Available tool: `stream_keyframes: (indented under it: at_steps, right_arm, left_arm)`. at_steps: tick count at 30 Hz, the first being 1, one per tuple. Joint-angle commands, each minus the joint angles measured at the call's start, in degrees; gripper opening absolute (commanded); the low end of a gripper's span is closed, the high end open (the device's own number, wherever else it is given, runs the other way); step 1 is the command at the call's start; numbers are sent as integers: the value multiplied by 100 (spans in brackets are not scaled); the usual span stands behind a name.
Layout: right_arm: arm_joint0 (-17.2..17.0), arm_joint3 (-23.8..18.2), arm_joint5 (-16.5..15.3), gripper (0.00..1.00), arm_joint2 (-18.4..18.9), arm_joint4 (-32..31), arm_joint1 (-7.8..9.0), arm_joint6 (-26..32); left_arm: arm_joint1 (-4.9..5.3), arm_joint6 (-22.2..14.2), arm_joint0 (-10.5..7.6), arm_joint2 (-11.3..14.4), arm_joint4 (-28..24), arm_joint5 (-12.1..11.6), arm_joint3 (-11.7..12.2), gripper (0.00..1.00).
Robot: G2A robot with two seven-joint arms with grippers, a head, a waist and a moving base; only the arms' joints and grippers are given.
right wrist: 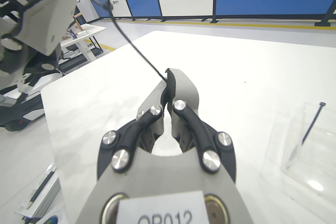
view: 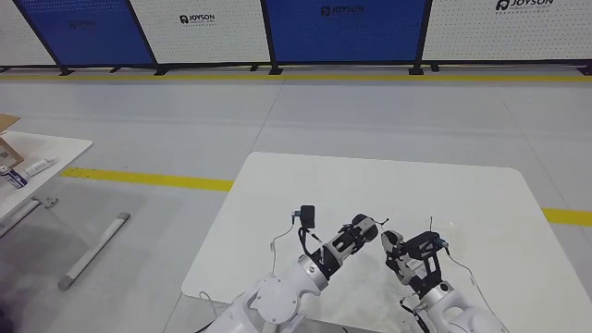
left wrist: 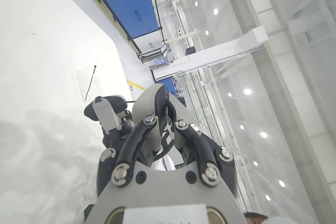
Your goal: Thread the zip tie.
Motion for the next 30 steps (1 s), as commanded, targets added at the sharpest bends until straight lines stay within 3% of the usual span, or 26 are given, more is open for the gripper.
stream_keyframes:
  at_steps: [1, 11, 19, 20, 21, 24, 30]
  right_arm:
    - [8, 16, -10, 0, -7, 9, -1, -3]
    - [72, 100, -26, 0, -78, 10, -11, -7]
    - [99, 156, -49, 0, -102, 92, -18, -9]
    - [104, 167, -68, 9, -105, 127, -18, 13]
    - [112, 166, -98, 100, -102, 203, -21, 11]
    - [83, 79, -124, 100, -27, 420, -10, -164]
    - [-386, -407, -124, 100, 664, 676, 112, -785]
  left_arm:
    - [3, -11, 14, -5, 29, 4, -23, 0]
    - [13, -3, 86, -26, 112, 19, -169, 0]
    - [7, 10, 79, -1, 135, 51, -155, 0]
    - [7, 19, 71, 3, 177, 104, -128, 0]
    - [3, 68, 53, 6, 202, 205, -69, 0]
    - [-19, 115, -25, 34, 71, 407, 49, 0]
    - [-35, 235, -67, -60, -155, 430, 259, 0]
